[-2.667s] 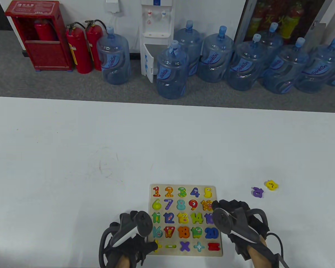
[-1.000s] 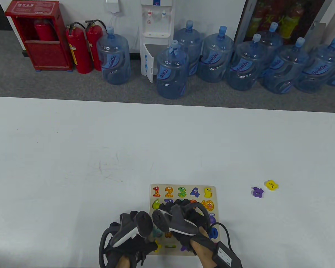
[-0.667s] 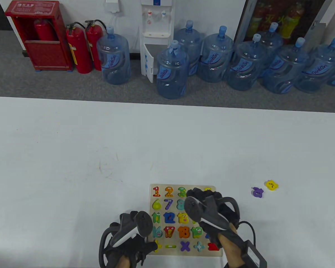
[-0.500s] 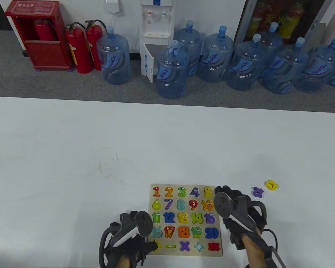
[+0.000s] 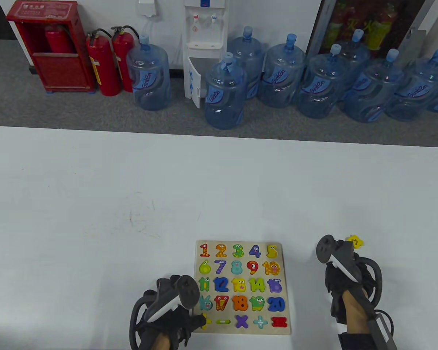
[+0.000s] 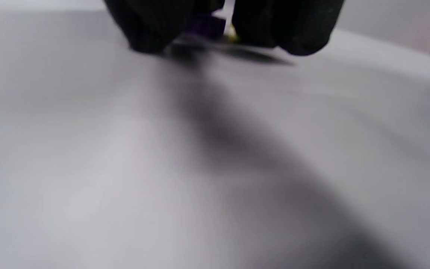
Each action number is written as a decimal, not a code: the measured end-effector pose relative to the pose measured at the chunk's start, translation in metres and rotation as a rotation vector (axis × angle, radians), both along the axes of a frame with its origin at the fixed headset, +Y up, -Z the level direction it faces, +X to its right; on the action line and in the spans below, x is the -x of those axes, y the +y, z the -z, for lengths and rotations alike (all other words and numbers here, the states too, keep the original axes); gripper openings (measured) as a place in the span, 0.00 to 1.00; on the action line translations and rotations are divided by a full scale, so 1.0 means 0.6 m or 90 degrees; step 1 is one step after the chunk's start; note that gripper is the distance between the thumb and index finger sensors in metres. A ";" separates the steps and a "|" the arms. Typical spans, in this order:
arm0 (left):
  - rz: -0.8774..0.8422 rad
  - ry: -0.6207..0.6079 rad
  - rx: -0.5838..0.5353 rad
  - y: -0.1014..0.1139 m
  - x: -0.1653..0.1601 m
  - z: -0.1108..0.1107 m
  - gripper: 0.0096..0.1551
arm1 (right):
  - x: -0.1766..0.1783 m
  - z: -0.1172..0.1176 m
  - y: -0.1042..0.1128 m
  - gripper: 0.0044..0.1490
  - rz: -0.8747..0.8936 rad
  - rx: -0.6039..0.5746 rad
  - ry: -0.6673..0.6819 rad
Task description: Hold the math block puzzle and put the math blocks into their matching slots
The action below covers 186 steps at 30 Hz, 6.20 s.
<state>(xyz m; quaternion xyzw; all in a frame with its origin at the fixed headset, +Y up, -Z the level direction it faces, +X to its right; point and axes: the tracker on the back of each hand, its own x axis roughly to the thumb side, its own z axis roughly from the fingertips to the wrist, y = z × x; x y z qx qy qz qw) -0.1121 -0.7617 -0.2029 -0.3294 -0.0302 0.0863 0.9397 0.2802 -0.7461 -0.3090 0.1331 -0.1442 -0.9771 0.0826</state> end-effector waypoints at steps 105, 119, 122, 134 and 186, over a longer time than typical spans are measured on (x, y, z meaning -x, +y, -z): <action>0.003 -0.007 -0.002 -0.001 -0.002 -0.005 0.57 | 0.019 -0.093 0.016 0.32 0.103 -0.094 0.033; 0.002 -0.008 -0.001 -0.002 -0.002 -0.005 0.57 | 0.050 -0.100 0.008 0.49 0.045 -0.029 0.197; 0.003 -0.008 -0.002 -0.002 -0.002 -0.005 0.57 | 0.055 -0.098 0.008 0.42 0.048 -0.083 0.212; 0.003 -0.008 -0.001 -0.002 -0.002 -0.005 0.57 | 0.062 -0.101 0.008 0.42 0.052 -0.082 0.231; 0.006 -0.008 0.000 0.000 -0.004 -0.001 0.56 | 0.177 -0.090 0.039 0.40 0.098 -0.127 0.307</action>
